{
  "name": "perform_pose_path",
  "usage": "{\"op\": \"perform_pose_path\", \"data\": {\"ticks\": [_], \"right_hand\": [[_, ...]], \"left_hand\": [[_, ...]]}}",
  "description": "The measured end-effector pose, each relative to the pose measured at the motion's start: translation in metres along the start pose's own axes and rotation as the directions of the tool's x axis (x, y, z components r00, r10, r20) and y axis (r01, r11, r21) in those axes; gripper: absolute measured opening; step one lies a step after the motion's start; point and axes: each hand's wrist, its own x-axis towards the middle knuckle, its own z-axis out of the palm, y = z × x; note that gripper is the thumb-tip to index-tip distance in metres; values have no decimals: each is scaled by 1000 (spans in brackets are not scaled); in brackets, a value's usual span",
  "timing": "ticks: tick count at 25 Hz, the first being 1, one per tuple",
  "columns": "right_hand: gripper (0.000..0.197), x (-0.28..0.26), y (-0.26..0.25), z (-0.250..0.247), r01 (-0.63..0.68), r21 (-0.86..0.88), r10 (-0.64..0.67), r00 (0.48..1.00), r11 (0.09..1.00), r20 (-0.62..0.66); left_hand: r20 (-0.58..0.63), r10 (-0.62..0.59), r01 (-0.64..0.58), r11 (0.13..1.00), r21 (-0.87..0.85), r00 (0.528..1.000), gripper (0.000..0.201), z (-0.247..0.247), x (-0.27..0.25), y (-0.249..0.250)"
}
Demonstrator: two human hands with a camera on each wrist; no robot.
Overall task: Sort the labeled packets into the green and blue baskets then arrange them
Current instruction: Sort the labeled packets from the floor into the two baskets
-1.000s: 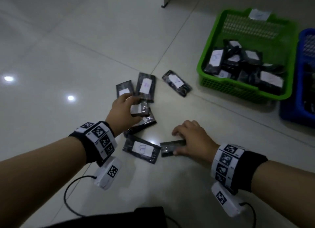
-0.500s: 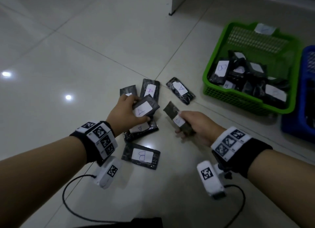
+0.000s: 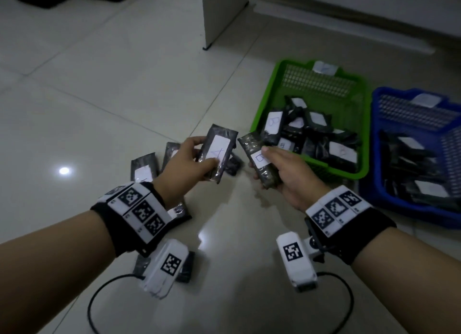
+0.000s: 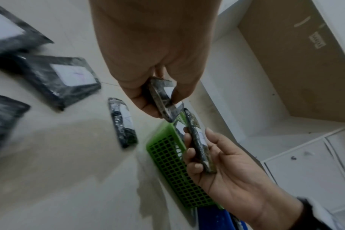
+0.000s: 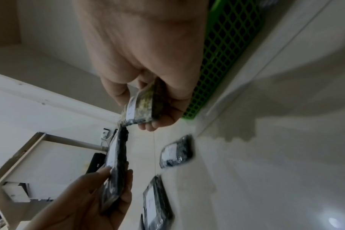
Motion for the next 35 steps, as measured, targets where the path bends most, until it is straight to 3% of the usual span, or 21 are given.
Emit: {"op": "perform_pose_path", "data": {"ticks": [4, 9, 12, 15, 16, 18, 19, 20, 21, 23, 26, 30, 32, 35], "right_hand": [[32, 11, -28, -49, 211, -253, -269, 937, 944, -224], [43, 28, -47, -117, 112, -636, -422, 832, 764, -360], [25, 36, -45, -133, 100, -682, -462, 804, 724, -373], [20, 38, -45, -156, 95, -667, -443, 814, 739, -375], [19, 33, -46, -170, 103, -657, -462, 791, 747, -401], [16, 17, -44, -203, 72, -724, -566, 678, 686, -469], [17, 8, -39, -221, -9, -786, -619, 611, 618, -494], [20, -3, -34, -236, -126, -827, -637, 578, 549, -510], [27, -12, -28, -249, -250, -831, -606, 586, 497, -538], [45, -26, -13, -267, -412, -802, -464, 662, 432, -589], [64, -34, 3, -281, -423, -811, -357, 743, 405, -566], [71, -31, 7, -284, -406, -831, -293, 799, 380, -525], [71, -31, 5, -283, -429, -828, -255, 809, 362, -530], [66, -36, 0, -272, -429, -832, -301, 790, 351, -534]], "left_hand": [[79, 74, -71, 997, -41, 994, 58, 48, 23, 34], [170, 139, -141, 990, 4, 976, 62, 111, 48, 63], [189, 156, -168, 985, 49, 970, 60, 142, 57, 71], [182, 161, -172, 984, 43, 970, 49, 167, 56, 81], [202, 157, -165, 986, 26, 967, 43, 179, 57, 87], [268, 143, -156, 987, 27, 953, 34, 210, 57, 100], [303, 149, -173, 983, 55, 941, 32, 231, 58, 105], [327, 167, -213, 971, 111, 930, 32, 253, 60, 109], [347, 194, -275, 940, 202, 918, 34, 277, 63, 112], [406, 264, -423, 826, 374, 875, 39, 320, 66, 112], [489, 311, -558, 648, 518, 815, 42, 363, 74, 102], [563, 235, -608, 221, 763, 792, 46, 380, 91, 88], [601, 248, -643, 148, 751, 760, 47, 373, 96, 85], [681, 283, -734, 162, 660, 675, 41, 335, 97, 91]]}}
